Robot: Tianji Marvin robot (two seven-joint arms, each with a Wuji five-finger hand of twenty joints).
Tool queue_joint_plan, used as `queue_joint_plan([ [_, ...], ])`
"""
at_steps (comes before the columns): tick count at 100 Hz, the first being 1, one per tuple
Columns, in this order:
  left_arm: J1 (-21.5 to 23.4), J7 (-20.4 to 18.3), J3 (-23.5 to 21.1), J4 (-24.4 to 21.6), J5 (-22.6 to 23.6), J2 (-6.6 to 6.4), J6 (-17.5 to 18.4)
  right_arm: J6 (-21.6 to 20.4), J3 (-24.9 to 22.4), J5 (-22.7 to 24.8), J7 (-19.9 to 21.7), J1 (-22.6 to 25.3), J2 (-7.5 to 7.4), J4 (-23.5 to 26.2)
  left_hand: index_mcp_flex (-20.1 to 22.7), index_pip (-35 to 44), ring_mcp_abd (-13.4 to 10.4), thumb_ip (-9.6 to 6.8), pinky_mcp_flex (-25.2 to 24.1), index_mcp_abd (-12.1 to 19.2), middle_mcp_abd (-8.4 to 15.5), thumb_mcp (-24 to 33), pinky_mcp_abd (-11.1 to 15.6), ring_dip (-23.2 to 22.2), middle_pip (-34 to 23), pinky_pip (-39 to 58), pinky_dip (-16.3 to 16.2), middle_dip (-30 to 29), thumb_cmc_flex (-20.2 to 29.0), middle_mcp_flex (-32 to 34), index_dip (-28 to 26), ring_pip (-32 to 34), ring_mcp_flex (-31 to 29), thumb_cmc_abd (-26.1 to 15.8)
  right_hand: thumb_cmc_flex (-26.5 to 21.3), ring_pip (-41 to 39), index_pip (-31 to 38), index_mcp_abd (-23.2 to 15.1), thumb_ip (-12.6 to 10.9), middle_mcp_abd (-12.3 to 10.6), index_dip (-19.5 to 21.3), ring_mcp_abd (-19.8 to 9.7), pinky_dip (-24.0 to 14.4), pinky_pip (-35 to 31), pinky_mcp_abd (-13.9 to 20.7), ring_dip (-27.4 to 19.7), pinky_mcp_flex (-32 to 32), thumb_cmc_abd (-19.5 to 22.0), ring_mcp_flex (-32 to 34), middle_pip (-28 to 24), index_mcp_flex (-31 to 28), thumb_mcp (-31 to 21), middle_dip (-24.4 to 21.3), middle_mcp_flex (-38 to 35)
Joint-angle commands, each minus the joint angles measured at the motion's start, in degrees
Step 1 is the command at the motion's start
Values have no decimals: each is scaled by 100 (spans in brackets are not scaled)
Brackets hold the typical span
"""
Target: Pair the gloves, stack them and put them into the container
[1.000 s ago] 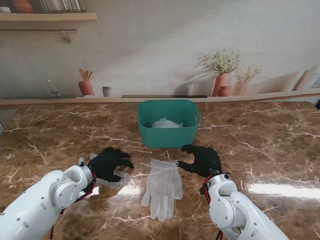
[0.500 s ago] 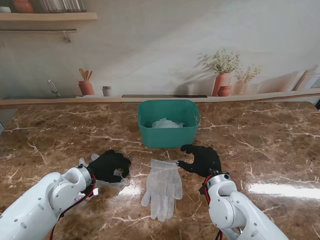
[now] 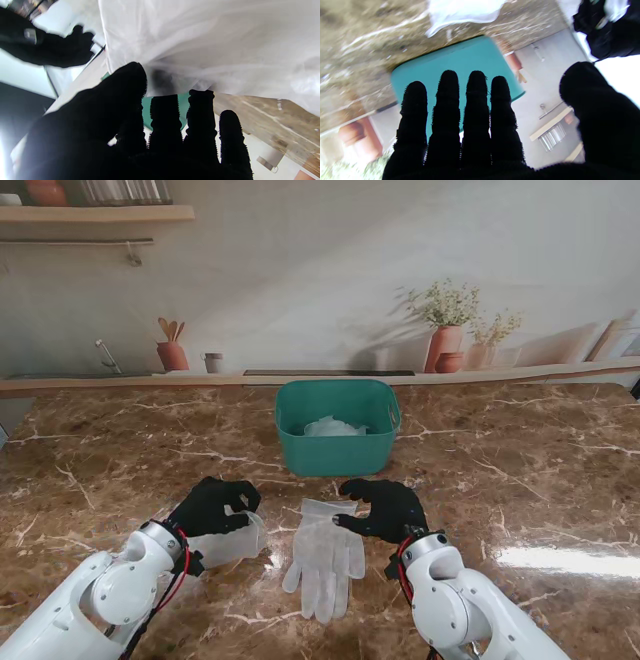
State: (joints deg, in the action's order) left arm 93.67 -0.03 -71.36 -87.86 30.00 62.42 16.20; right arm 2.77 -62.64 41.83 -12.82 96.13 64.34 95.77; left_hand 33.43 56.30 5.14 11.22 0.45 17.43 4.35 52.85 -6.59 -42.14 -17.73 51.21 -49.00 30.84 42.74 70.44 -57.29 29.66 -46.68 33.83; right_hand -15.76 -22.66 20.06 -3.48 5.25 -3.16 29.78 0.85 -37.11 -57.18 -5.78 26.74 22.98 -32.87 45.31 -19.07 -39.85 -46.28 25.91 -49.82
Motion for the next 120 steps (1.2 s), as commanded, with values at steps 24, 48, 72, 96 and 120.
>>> queue_joint_plan([
  [24,436,377,-15,-830,-587,213,-178,-551,377,-692,554,53,-2,69,103,148,148,115,140,0,89,287,-102,-307,-57,414,150,399,-204,474,124,469,-481,291,772,829,-1342,991,-118,144,-352,-143,-313,881,231,-217,-1034,-332,-1851,650,2302,315,-225,2465],
  [48,606,385,15,-1219,-967,249,-134,-478,762,-662,2,-116,126,-79,91,148,172,101,110,-25,72,331,-89,-322,-27,422,195,420,-215,486,156,474,-488,311,722,817,-2307,1651,-66,475,-2711,-172,-883,1564,377,-337,-1505,-303,-3010,755,2990,478,-444,4071],
  [72,699,363,-18,-1428,-1080,249,-50,-725,895,-961,-385,-215,264,-253,76,148,188,103,78,-18,87,314,-85,-330,-2,408,233,453,-213,474,166,467,-467,297,-335,-232,219,62,51,-401,210,-219,-876,1103,67,252,-921,-279,-1113,-1340,449,1191,903,115],
  [96,775,355,-105,-1540,-1112,249,-72,-1135,697,-996,-955,56,368,-109,28,132,206,104,47,-92,45,123,-114,-325,71,382,274,404,-147,458,259,432,-428,236,-890,-775,3462,-1471,1243,-518,-648,-352,-1001,101,121,613,-380,-556,-255,-1133,-1510,-1210,1435,-1077],
  [120,874,296,-177,-1692,-1203,241,-33,-1421,272,-822,-992,424,314,373,30,62,233,42,15,-146,12,-381,-207,-278,41,339,298,169,42,429,699,336,-358,103,-873,-1582,3603,-1358,1217,-390,74,-350,-1211,-975,26,979,251,-194,538,-1222,-1641,-1466,1648,-1666],
])
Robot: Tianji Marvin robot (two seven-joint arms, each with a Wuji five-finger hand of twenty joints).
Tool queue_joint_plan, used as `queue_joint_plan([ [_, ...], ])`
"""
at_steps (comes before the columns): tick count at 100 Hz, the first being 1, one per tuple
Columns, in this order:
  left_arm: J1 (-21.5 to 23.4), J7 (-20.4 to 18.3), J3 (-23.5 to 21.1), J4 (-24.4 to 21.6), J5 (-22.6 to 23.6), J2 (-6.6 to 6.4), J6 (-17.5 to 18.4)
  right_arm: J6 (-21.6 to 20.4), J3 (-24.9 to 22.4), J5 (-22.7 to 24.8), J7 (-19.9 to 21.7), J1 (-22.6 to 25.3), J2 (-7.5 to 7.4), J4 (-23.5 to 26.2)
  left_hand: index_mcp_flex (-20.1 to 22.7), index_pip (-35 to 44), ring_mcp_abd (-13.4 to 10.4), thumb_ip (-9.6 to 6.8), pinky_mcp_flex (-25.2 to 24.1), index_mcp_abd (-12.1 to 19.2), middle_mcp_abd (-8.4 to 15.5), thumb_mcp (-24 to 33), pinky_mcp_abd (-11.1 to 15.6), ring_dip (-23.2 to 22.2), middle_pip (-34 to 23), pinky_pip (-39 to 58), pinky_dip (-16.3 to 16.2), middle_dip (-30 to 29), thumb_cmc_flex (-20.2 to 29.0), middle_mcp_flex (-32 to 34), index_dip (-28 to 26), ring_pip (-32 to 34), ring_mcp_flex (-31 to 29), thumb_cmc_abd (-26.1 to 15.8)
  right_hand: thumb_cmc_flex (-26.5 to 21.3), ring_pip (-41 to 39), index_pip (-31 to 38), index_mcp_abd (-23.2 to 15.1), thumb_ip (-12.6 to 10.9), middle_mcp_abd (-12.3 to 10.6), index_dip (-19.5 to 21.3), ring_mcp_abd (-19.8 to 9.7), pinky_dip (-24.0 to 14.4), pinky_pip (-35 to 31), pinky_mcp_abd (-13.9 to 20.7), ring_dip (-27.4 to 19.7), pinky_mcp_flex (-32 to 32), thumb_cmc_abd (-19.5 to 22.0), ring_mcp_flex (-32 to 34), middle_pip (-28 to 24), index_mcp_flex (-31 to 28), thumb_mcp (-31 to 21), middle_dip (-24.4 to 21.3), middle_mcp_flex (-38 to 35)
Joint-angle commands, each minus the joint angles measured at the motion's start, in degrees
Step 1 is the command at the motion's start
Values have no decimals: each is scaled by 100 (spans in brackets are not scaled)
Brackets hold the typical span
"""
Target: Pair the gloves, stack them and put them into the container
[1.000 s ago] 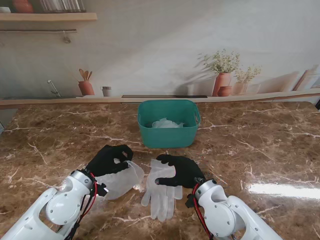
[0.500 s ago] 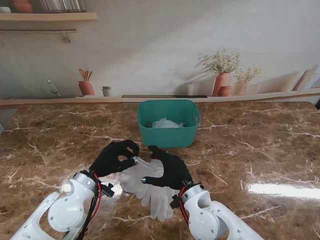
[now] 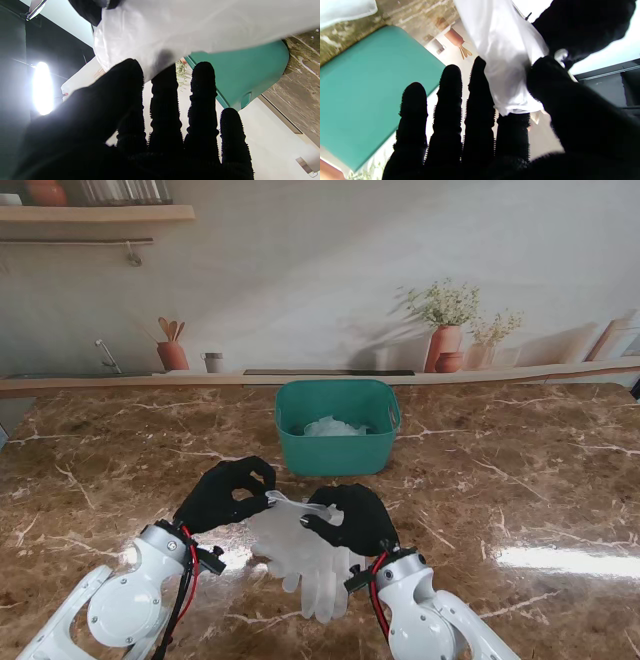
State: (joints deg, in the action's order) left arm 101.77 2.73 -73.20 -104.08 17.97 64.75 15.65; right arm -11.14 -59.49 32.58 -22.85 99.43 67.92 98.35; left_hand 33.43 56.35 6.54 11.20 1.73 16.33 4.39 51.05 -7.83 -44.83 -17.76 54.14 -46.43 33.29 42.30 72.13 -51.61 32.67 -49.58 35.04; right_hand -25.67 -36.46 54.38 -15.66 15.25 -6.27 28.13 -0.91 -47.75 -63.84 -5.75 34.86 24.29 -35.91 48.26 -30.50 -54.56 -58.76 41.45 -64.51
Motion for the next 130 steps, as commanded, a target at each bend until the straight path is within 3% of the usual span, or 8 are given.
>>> queue_joint_plan([
  [1,67,23,5,-76,1,8,23,-37,-61,119,13,108,-48,136,27,54,95,41,-114,-36,8,-200,-83,-6,45,46,41,-79,96,262,137,30,-64,-19,121,-266,172,-133,215,-61,292,-175,-153,-368,21,199,151,118,281,-99,-172,-225,104,-221],
  [28,137,247,57,-211,2,54,138,-253,-394,389,172,415,-143,563,-269,-347,15,-11,-76,-291,186,-328,-150,108,268,52,19,-6,202,311,884,-61,-94,-33,121,-773,94,-51,173,40,558,-102,-140,-939,-87,399,545,125,738,-294,-238,-252,169,-577],
  [47,216,168,35,-333,1,34,141,-257,-473,388,207,532,-149,735,163,-2212,67,-26,-158,-1130,159,-417,-210,162,398,-105,46,158,320,317,2878,-195,139,-112,119,-1375,142,102,115,163,377,22,-117,-1519,-227,611,980,-42,1252,-532,-299,-323,125,-1093],
  [68,343,892,57,-388,508,145,3,151,-549,326,23,577,-90,815,-238,-978,336,44,-347,-446,-270,-745,-445,-174,-1017,-322,-100,934,-165,-1960,1512,-405,1326,-202,87,-1703,250,249,40,273,329,53,-91,-1883,-220,724,1118,-171,1385,-624,-333,-419,148,-1246],
  [82,486,1175,70,-502,864,170,11,801,-484,292,-212,595,-16,964,976,-6,475,-31,5,-162,-342,-1899,-711,-549,-1590,94,-347,919,52,-1294,1231,197,716,-150,85,-2419,367,420,-28,405,242,186,-339,-2864,-172,981,1616,-371,1712,-751,-415,-565,172,-1479],
  [103,560,849,410,-587,1421,34,-424,1396,-198,304,-549,587,81,1085,1319,-2058,425,-419,-412,-1342,-639,-2019,-560,-171,-753,-316,-53,-366,-782,-2103,2875,-544,1579,-549,111,-2942,450,527,-65,422,36,237,-445,-3636,-53,1182,2472,-582,2338,-532,-496,-615,-154,-1828],
  [114,512,275,542,-618,1248,-61,-651,1585,-68,254,-704,588,138,1126,604,-3783,313,-571,-667,-1971,-827,-2717,-207,287,-75,-1831,237,-795,-815,-3767,3740,-1399,2994,-762,100,-2860,436,540,-82,424,-33,234,-386,-3634,-48,1155,2512,-539,2403,-434,-467,-549,-314,-1842],
  [130,277,-78,754,-419,1176,-138,-541,1840,90,74,-884,610,227,1219,-350,-4588,50,-711,-820,-2163,-768,-3615,262,560,321,-3747,-504,-1093,-840,-5241,4177,-1997,4237,-831,132,-2723,334,584,-102,439,-221,212,-321,-3611,-34,1102,2510,-384,2421,-233,-409,-390,-627,-1850],
])
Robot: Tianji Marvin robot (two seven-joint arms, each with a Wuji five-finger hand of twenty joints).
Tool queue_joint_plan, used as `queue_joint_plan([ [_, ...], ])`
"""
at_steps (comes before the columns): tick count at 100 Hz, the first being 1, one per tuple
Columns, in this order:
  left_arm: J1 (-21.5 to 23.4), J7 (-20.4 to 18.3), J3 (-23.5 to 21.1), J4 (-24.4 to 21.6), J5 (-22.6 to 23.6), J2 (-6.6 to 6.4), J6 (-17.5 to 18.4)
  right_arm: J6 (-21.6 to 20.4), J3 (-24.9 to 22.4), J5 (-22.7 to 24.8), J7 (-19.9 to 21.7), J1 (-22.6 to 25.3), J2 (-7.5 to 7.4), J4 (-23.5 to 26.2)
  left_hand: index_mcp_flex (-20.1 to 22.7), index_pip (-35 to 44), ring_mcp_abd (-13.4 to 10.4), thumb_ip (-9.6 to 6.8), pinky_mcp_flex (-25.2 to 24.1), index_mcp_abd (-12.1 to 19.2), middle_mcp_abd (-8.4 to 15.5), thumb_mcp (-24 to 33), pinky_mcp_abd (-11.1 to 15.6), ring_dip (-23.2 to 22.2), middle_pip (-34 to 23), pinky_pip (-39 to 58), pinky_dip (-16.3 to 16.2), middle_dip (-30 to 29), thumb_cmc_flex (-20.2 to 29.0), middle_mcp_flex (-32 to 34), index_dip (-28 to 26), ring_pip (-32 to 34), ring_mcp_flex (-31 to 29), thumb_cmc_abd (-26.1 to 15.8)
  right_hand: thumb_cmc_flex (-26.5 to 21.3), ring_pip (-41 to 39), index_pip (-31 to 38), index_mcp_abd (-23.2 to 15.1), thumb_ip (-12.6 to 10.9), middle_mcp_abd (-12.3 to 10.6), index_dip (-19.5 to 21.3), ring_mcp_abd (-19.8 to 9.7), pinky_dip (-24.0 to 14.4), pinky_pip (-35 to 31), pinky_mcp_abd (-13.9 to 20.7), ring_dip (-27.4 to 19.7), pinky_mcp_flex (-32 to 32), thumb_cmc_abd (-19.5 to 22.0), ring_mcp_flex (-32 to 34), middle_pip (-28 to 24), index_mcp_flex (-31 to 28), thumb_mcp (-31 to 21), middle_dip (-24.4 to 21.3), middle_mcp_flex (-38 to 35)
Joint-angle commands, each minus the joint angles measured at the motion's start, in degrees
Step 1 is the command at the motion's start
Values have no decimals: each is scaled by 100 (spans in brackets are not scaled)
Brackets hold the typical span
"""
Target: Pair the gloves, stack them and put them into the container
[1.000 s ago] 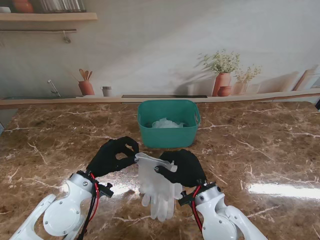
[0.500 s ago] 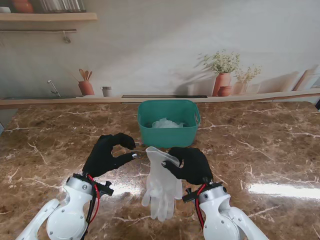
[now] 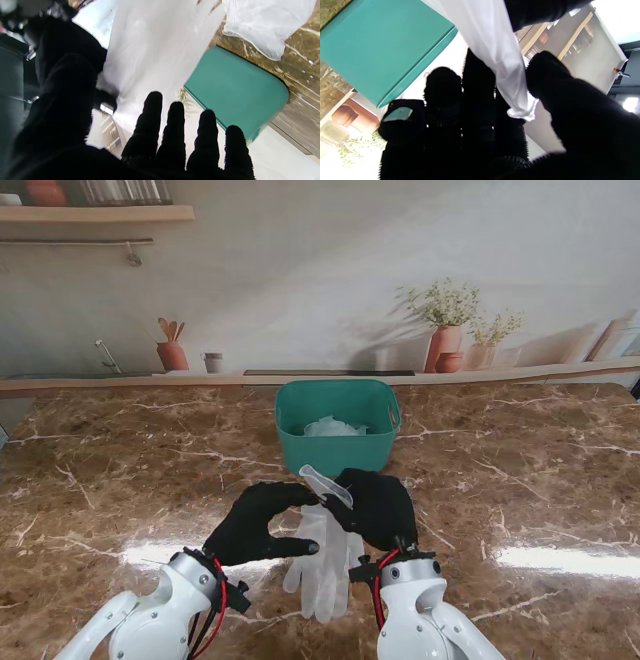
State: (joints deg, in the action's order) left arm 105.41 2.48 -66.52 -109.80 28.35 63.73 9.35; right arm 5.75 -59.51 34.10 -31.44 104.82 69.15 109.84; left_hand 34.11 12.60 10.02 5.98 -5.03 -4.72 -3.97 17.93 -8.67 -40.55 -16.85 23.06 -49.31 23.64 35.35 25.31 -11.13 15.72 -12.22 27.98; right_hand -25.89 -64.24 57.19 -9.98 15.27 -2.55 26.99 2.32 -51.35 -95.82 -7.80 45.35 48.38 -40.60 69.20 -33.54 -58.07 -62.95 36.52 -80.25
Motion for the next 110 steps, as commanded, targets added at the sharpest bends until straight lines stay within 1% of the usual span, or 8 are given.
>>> queue_joint_plan([
  [1,-100,-92,93,160,132,-44,104,166,103,-85,-37,69,109,72,-457,-238,-316,-196,-119,-65,86,-356,365,148,280,-747,-191,-158,-147,-680,139,-337,574,-129,154,63,41,21,-108,64,-123,-114,44,-406,175,51,98,99,322,80,-52,44,-153,-275],
  [14,-223,-371,235,229,31,-101,113,308,212,-226,-194,44,186,74,-1153,-683,-516,-288,96,-355,154,-1119,544,389,794,-1462,1140,-382,3,-1588,320,-1045,1081,-271,154,167,-55,43,-124,57,-222,-161,88,-326,222,5,67,234,275,183,-17,179,-267,-258],
  [33,-412,33,592,485,168,-21,-10,277,310,-438,-299,93,248,156,-1350,-934,-499,-329,142,-723,2,-1244,590,940,1208,-1550,1499,-273,104,-1783,471,-1178,1039,-428,117,208,-77,66,-150,-2,-241,-210,108,-284,269,-23,57,332,289,228,-2,267,-326,-273],
  [59,-508,1069,818,750,583,159,-100,171,314,-449,-408,197,262,239,139,742,-363,-125,-113,456,40,2257,512,-95,-27,-731,-400,-30,576,-664,-322,-476,480,-1008,33,212,-20,47,-153,-19,-196,-270,126,-269,318,-40,100,338,343,199,59,332,-339,-273],
  [66,-485,1258,803,750,567,207,-94,127,283,-475,-368,247,249,283,634,1551,-397,348,-131,696,48,847,559,-237,-343,-662,-979,32,1977,-163,-559,-199,274,-1355,77,217,-42,44,-177,-7,-206,-249,136,-242,328,-39,68,353,305,221,65,331,-358,-253],
  [73,-433,1251,740,687,371,236,-109,-34,209,-608,-162,334,206,367,886,2587,-444,39,-109,1067,162,-1984,641,-280,-495,-700,-1021,144,3725,35,-954,-45,285,-2236,256,417,-348,204,-215,52,-508,-252,155,-66,328,-86,-171,447,80,428,33,320,-499,-122],
  [90,-321,916,524,533,-572,267,-77,-1166,-64,-668,245,460,54,322,649,4027,-359,108,-127,1773,115,-2172,648,-338,-590,-627,-1173,439,3861,597,-2998,266,103,-2298,1065,1172,-2423,570,-993,101,32,-171,-231,443,474,-191,-975,971,-851,1003,194,560,-899,672],
  [110,-273,398,309,489,-1474,240,74,-1809,-384,-436,65,523,40,159,704,4048,-368,113,-107,1871,127,-2029,692,-318,-511,-687,-1135,600,3861,652,-4301,310,149,-2260,795,1595,-2965,331,-1052,-125,24,-422,-463,828,806,-109,-1683,703,-1965,1132,944,-37,-827,1774],
])
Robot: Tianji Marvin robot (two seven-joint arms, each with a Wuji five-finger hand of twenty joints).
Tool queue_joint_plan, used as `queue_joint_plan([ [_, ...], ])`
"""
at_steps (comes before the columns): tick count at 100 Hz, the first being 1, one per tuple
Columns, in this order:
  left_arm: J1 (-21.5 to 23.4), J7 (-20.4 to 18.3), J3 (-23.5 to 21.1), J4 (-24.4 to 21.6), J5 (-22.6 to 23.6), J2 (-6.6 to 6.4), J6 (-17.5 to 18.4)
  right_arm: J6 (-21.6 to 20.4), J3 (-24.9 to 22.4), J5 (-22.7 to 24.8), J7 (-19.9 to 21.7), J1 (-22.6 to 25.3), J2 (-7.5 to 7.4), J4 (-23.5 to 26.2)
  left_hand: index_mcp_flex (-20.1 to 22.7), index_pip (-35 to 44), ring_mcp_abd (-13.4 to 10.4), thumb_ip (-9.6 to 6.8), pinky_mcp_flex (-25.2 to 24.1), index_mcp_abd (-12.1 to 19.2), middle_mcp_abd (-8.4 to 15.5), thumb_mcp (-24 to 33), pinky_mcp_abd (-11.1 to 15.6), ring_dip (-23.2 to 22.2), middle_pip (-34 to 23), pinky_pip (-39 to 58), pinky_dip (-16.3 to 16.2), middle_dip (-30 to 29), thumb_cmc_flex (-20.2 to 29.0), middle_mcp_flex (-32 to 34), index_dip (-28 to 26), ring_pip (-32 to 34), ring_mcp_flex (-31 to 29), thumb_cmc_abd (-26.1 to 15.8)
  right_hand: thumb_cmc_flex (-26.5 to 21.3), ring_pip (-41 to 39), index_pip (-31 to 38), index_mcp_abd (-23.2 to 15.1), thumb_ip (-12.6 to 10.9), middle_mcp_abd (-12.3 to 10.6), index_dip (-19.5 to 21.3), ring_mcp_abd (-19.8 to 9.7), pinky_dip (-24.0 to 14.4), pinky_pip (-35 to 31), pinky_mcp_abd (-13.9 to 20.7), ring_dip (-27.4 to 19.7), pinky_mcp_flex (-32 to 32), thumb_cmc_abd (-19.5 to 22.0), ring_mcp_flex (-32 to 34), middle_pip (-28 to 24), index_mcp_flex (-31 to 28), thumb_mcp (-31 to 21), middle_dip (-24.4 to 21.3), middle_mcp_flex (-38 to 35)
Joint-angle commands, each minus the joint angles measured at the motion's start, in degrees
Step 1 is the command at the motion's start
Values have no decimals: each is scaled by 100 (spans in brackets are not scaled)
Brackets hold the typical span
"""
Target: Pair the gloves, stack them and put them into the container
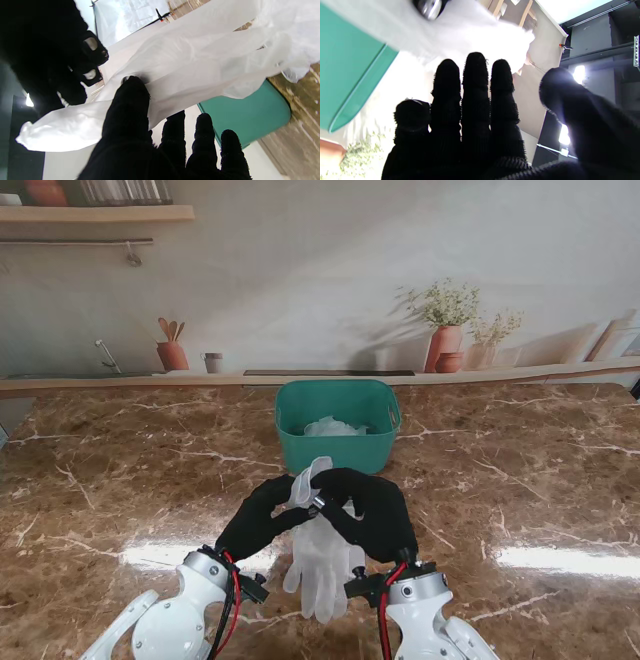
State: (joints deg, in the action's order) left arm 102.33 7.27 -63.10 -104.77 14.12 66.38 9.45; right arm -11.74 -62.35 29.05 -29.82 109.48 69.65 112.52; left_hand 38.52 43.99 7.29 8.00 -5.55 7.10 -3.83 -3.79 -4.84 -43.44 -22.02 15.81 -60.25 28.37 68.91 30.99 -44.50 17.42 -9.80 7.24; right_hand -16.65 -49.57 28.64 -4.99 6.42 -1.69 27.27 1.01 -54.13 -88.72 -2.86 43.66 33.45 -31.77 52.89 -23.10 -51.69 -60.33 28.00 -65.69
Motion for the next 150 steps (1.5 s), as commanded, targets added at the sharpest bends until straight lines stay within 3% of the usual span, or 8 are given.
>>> queue_joint_plan([
  [1,36,-103,-42,-13,-73,-29,77,-68,-112,93,-121,57,-10,-119,260,908,-99,-91,-55,695,115,145,312,-30,7,34,-32,131,506,80,-992,140,-90,-193,-170,200,-146,-181,-201,-233,-2,-313,-186,192,318,47,-269,-195,-446,116,394,-389,30,456],
  [26,12,-515,-187,60,-325,-118,506,389,-271,381,-262,-26,-21,-272,280,802,-138,-126,-14,808,140,117,359,-18,82,-60,187,169,506,31,-1372,81,-35,-235,-572,1241,-1866,880,-272,105,58,-441,-195,1688,381,-353,-1769,-481,-2965,567,3106,-682,-186,4057],
  [54,-128,-1357,-337,208,-680,-315,1066,756,-688,-1660,1834,25,-219,115,285,687,-270,-174,65,928,211,107,467,35,102,-303,768,277,506,-194,-1593,-36,132,-307,-326,1741,-2914,1838,-104,351,348,-309,-452,3182,330,-710,-2848,-193,-4003,312,4363,1686,-333,4866],
  [79,-157,-1665,-400,232,-781,-384,1036,319,-826,-2278,2656,-46,-386,-4,225,638,-263,-181,87,947,221,80,452,10,5,-373,1023,425,505,-173,-1613,-20,129,-351,-778,1877,184,-122,-238,-40,1063,-437,-867,3980,417,-690,-3439,-517,-4212,242,86,1843,466,3261],
  [91,-172,-1699,-404,251,-768,-388,960,187,-759,-2247,2517,-21,-360,-7,193,591,-257,-183,86,916,207,66,444,6,19,-382,1085,455,506,-173,-1584,-32,130,-354,-1142,1699,2281,-812,1002,-176,-22,-461,-957,3916,327,-679,-3328,-1509,-3801,166,-32,541,618,2558],
  [118,-193,-1829,-386,251,-742,-417,825,67,-427,-1990,1827,-88,-219,-98,22,235,-197,-249,65,706,178,73,363,33,79,-317,1201,437,421,19,-827,-44,-80,-227,-967,1165,2813,-1268,929,-352,288,-484,-1035,3480,270,-374,-3091,-1166,-3056,-310,-560,-11,913,1510],
  [136,-115,-1775,-447,225,-798,-396,771,-67,-301,-1645,1365,-140,-140,-203,-657,-1248,-46,-379,-20,-267,144,3179,27,226,344,-218,913,-22,-3055,8,1347,-150,-342,1233,-872,748,2849,-1210,757,-461,1166,-556,-1128,3070,317,-83,-2865,-798,-2810,-918,-823,-297,1859,1191],
  [150,-102,-1666,-508,272,-795,-382,1075,106,-174,-840,561,-208,-23,-305,-758,-1525,-22,-306,-32,-518,235,3399,-135,361,414,-295,980,-175,-3626,-46,1765,-287,-406,2119,-809,176,2794,-1205,530,-480,1791,-523,-1192,2439,196,201,-2338,-654,-2226,-1258,-866,-507,2690,794],
])
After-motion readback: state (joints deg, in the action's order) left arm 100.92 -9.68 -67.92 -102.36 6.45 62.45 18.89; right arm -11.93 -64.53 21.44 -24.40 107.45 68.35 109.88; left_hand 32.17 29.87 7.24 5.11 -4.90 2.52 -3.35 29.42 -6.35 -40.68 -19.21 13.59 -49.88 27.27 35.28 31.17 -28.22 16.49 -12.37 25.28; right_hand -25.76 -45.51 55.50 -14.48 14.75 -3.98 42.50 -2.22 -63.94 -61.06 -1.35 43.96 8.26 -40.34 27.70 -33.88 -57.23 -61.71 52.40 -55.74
